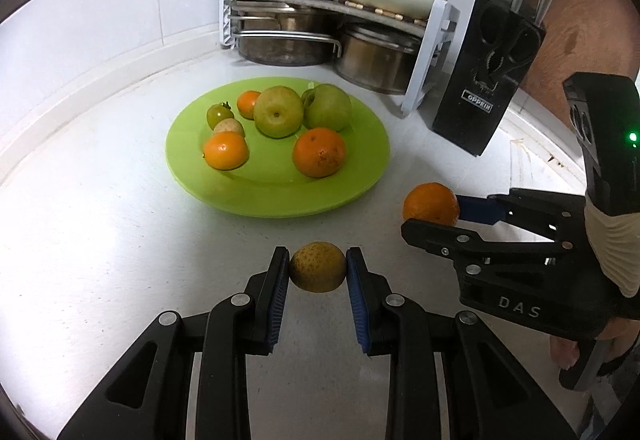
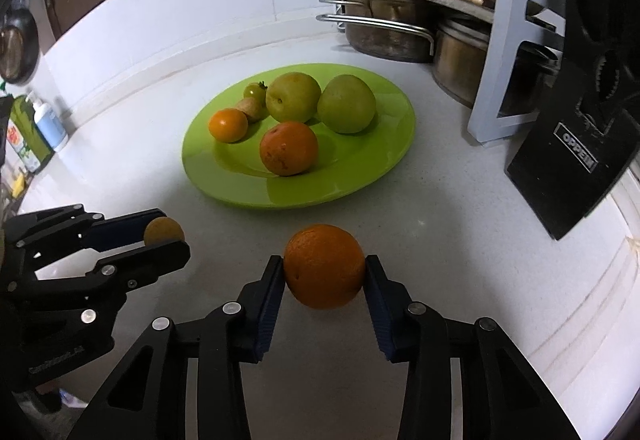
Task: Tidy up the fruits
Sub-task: 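Carry the brown pear and the orange over the green plate with both tools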
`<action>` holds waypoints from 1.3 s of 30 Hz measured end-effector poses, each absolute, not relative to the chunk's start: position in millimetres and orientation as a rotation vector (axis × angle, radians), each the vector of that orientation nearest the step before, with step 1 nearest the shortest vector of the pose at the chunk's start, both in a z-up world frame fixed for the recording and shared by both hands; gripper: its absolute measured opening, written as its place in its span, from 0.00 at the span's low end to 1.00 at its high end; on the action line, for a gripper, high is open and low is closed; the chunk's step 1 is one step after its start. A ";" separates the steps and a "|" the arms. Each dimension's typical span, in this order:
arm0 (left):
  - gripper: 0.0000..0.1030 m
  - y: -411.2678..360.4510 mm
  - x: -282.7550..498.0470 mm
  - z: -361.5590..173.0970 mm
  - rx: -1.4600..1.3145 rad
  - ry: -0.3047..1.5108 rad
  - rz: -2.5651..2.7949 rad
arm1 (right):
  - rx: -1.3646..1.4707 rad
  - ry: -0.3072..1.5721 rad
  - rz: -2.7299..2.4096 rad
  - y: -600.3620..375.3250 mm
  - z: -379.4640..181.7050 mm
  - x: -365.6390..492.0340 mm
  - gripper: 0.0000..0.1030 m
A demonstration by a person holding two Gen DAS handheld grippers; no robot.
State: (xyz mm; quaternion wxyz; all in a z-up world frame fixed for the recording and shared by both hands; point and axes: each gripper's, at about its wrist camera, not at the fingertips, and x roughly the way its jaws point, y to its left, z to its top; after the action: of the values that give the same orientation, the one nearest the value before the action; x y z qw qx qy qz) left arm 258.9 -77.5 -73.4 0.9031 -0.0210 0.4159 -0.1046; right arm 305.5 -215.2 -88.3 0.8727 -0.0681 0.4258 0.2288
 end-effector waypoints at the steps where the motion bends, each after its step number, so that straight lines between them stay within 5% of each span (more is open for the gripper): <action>1: 0.28 -75.4 257.0 -71.5 -0.047 0.855 -0.218 | -0.130 0.887 0.473 -215.8 -85.7 301.9 0.40; 39: 0.28 -36.1 218.5 19.5 -0.009 0.639 -0.345 | -0.029 0.687 0.376 -192.7 4.6 230.2 0.40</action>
State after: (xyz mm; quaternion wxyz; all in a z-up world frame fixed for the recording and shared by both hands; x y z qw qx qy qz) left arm 218.5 -36.1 19.5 0.9347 -0.0045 0.3127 -0.1688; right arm 230.2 -192.7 4.6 0.9242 -0.0143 0.3348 0.1830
